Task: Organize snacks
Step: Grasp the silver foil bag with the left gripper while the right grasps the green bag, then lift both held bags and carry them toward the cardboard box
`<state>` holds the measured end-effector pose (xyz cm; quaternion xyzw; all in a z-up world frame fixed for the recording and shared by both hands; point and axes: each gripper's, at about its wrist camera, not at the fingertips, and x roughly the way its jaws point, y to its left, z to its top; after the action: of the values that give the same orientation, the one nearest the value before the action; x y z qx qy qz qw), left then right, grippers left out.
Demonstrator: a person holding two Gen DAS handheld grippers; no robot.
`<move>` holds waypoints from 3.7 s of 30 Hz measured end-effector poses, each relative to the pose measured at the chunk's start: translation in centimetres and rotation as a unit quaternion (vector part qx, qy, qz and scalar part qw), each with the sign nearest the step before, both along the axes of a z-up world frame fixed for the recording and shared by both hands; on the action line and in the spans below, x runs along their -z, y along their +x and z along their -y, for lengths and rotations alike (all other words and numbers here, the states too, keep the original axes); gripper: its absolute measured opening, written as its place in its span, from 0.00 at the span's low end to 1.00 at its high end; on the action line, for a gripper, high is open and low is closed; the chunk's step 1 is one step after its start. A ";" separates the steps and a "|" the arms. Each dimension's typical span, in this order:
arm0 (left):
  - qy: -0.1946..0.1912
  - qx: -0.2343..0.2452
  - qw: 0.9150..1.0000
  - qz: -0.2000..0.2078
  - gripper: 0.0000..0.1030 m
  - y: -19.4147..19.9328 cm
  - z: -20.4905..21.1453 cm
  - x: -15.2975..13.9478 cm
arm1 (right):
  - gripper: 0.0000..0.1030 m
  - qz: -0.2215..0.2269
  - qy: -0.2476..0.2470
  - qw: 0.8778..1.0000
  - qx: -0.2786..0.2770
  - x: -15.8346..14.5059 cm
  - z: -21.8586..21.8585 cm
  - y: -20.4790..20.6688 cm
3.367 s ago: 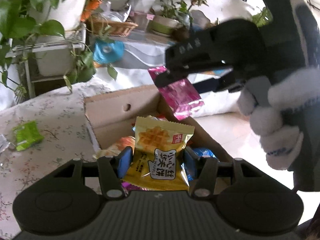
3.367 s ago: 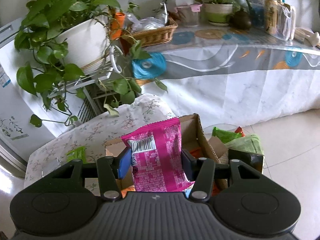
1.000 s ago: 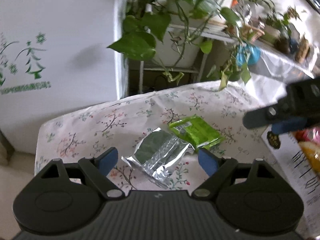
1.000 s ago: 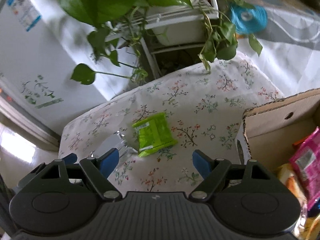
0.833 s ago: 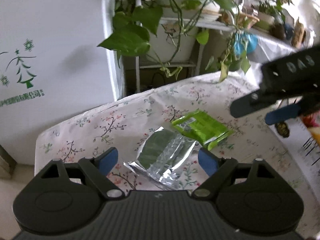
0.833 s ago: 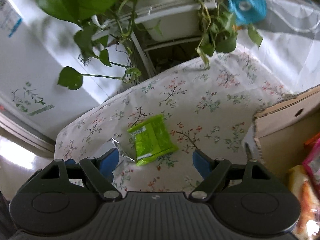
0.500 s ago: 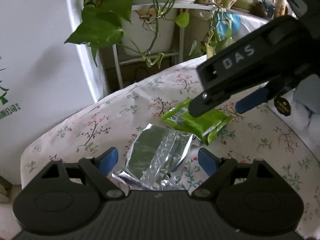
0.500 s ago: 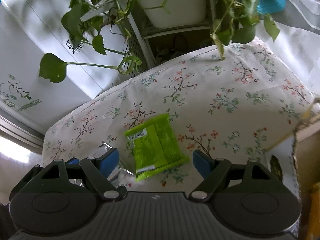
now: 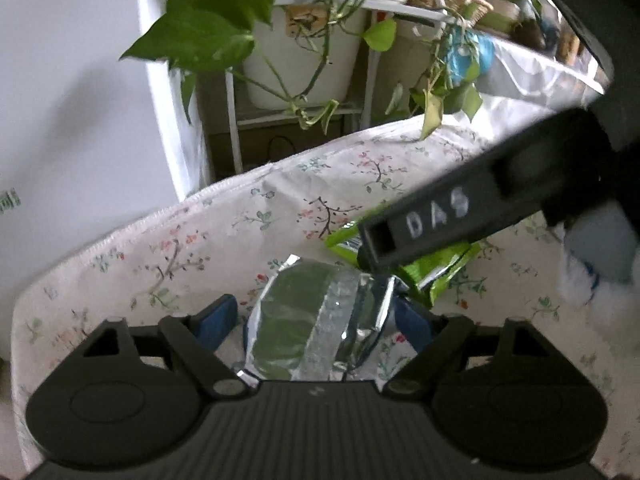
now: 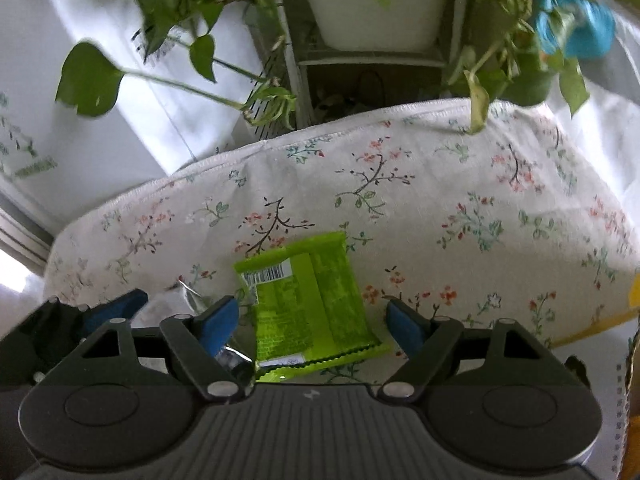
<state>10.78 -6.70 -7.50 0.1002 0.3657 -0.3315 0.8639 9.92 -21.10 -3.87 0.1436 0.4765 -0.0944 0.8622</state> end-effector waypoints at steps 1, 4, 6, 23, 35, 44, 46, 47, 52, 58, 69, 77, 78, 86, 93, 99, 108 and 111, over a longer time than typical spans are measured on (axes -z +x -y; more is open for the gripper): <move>-0.002 -0.002 1.000 0.002 0.73 -0.1 -0.2 0.0 | 0.77 -0.001 -0.016 1.000 -0.006 0.0 -0.3 0.0; -0.001 0.000 1.000 0.000 0.59 -0.5 -0.4 -0.3 | 0.61 -0.007 -0.054 0.998 -0.020 0.0 -1.0 -0.1; 0.008 -0.006 1.000 -0.002 0.58 -0.8 -0.6 -0.4 | 0.57 -0.005 -0.056 0.998 -0.025 -0.2 -1.0 -0.4; 0.046 -0.107 0.992 -0.043 0.57 -5.2 -3.9 -4.3 | 0.56 0.006 -0.016 1.000 -0.026 -3.7 -1.9 -5.6; 0.031 -0.196 0.977 -0.073 0.57 -7.8 -6.3 -7.2 | 0.56 0.039 -0.012 0.999 -0.035 -6.5 -2.9 -9.1; -0.003 -0.257 0.964 -0.064 0.57 -10.4 -8.3 -9.4 | 0.56 0.055 -0.026 0.997 -0.052 -7.5 -4.3 -12.0; -0.002 -0.256 0.965 -0.054 0.57 -11.1 -8.1 -9.8 | 0.56 0.059 -0.027 0.996 -0.059 -7.7 -4.6 -12.8; -0.002 -0.255 0.966 -0.050 0.57 -11.5 -8.1 -9.9 | 0.56 0.060 -0.028 0.996 -0.061 -7.8 -4.7 -13.2; -0.006 -0.257 0.965 -0.056 0.57 -12.7 -8.1 -9.9 | 0.56 0.062 -0.039 0.995 -0.068 -8.2 -4.7 -14.4; -0.009 -0.261 0.963 -0.063 0.57 -12.8 -7.6 -9.6 | 0.56 0.063 -0.055 0.994 -0.074 -8.5 -4.2 -14.7; -0.033 -0.262 0.963 -0.054 0.57 -13.2 -6.2 -10.7 | 0.56 0.080 -0.071 0.992 -0.065 -9.5 -3.1 -15.5; -0.046 -0.226 0.972 -0.036 0.57 -14.3 -3.6 -11.8 | 0.56 0.094 -0.079 0.992 -0.036 -10.4 -0.8 -16.7; -0.047 -0.221 0.974 -0.035 0.57 -14.4 -3.3 -11.9 | 0.56 0.094 -0.079 0.992 -0.032 -10.5 -0.5 -16.9; -0.046 -0.176 0.983 -0.018 0.57 -15.9 0.1 -12.4 | 0.56 0.095 -0.087 0.992 -0.005 -10.8 1.9 -18.4; -0.048 -0.137 0.989 -0.006 0.57 -17.1 2.8 -12.6 | 0.56 0.095 -0.094 0.991 0.012 -11.0 3.7 -19.4; -0.050 -0.101 0.994 0.011 0.57 -18.3 4.9 -12.7 | 0.56 0.097 -0.091 0.991 0.025 -11.2 5.4 -20.4; -0.066 -0.040 0.997 0.025 0.57 -19.8 7.6 -12.9 | 0.56 0.115 -0.039 0.991 0.063 -11.9 9.9 -22.8; -0.075 -0.019 0.997 0.026 0.57 -20.3 8.4 -12.9 | 0.56 0.122 -0.018 0.989 0.077 -12.0 11.3 -23.5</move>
<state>-9.55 -15.14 5.40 0.0369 0.3195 -0.3389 0.8841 -13.58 -32.42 8.14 0.1747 0.3535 -0.1508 0.9065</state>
